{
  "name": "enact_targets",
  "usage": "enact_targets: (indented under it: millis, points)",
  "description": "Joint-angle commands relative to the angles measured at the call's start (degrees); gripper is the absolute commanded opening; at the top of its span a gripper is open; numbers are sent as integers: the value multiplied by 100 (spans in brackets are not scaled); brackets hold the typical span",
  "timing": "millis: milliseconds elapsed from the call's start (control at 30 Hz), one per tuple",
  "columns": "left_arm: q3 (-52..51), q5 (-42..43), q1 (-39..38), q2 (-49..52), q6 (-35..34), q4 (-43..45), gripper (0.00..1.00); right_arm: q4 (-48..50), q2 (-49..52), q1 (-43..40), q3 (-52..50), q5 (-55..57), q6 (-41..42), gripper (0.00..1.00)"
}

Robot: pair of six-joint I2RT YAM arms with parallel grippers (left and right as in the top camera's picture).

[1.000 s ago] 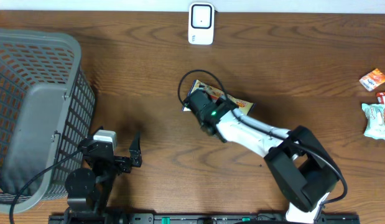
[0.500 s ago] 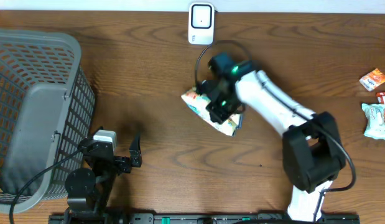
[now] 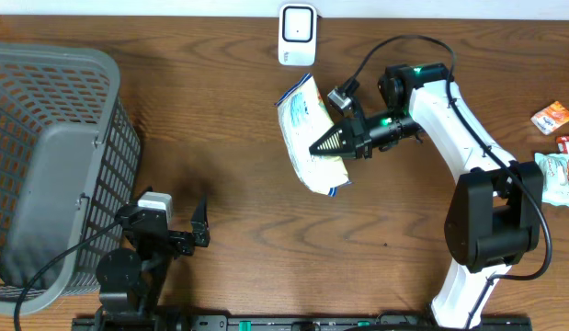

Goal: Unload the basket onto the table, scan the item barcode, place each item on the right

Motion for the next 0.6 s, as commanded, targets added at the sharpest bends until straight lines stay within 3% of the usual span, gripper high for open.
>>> enact_targets:
  millis: [0, 333, 567]
  points:
    - [-13, -37, 15, -13, 79, 2, 99, -205, -15, -122, 55, -1091, 1246, 1]
    - [-13, -37, 15, -13, 79, 2, 99, -1307, -15, -372, 50, -1091, 3565, 1]
    - [-13, -37, 15, -13, 79, 2, 99, -1307, -15, -455, 48, -1091, 3589, 1]
